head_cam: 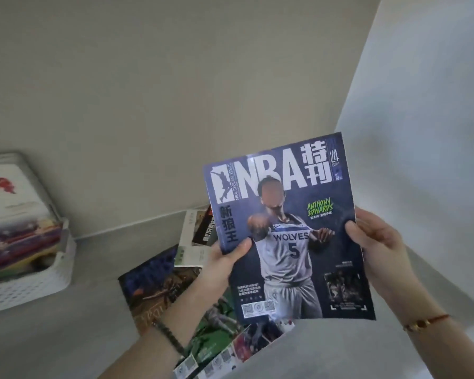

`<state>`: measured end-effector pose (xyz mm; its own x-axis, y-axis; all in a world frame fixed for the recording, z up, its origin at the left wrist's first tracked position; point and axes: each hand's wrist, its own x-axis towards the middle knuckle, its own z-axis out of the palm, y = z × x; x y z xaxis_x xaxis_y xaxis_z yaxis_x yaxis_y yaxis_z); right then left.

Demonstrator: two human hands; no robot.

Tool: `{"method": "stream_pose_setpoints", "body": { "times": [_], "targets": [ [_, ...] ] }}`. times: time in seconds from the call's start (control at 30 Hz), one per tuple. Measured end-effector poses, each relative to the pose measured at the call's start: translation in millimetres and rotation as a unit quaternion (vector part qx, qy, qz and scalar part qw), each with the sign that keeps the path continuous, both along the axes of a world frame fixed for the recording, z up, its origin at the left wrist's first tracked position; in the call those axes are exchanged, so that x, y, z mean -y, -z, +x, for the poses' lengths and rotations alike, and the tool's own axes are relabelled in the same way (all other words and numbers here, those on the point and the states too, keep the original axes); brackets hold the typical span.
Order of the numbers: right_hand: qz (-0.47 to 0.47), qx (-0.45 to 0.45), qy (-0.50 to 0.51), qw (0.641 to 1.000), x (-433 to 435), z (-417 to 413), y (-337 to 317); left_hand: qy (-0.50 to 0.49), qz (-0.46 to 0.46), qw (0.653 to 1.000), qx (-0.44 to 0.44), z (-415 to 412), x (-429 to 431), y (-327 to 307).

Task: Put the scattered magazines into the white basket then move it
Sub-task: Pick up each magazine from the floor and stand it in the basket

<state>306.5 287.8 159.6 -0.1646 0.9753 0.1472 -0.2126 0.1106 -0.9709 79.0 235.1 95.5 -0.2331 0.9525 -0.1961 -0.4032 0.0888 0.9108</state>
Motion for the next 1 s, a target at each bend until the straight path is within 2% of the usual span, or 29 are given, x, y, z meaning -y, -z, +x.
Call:
{"method": "stream_pose_setpoints", "body": {
  "times": [0.1,0.2,0.33,0.43,0.6,0.7,0.83,0.93,1.0],
  "targets": [
    [-0.02,-0.044,-0.021,0.999,3.1,-49.0,5.0,-0.024,0.046,0.997,-0.065,-48.4,30.0,-29.3],
    [0.016,-0.02,-0.033,0.999,11.6,-110.0,12.2,-0.051,0.053,0.986,-0.153,-98.4,66.2,-46.8],
    [0.013,-0.002,-0.163,0.987,30.9,-190.0,18.9,-0.077,0.048,0.966,-0.243,-164.9,116.8,-58.6],
    [0.008,0.032,-0.232,0.972,44.5,-250.8,18.2,-0.137,0.037,0.954,-0.265,-218.6,153.9,-64.7],
    [0.113,0.145,-0.187,0.965,69.5,-363.2,8.6,-0.267,-0.001,0.914,-0.304,-309.8,197.6,-64.1],
    [0.17,0.148,-0.16,0.961,78.9,-430.3,-5.9,-0.303,-0.023,0.892,-0.334,-363.3,211.2,-67.5],
    [0.19,0.158,-0.123,0.961,81.0,-499.7,-24.1,-0.359,-0.024,0.847,-0.39,-436.6,212.3,-84.9],
    [0.193,0.218,-0.1,0.952,73.6,-537.9,-24.2,-0.378,-0.037,0.837,-0.393,-481.8,200.1,-84.5],
    [0.19,0.258,-0.088,0.943,65.7,-558.0,-14.2,-0.369,-0.069,0.846,-0.379,-501.8,189.6,-71.0]
  ]
}}
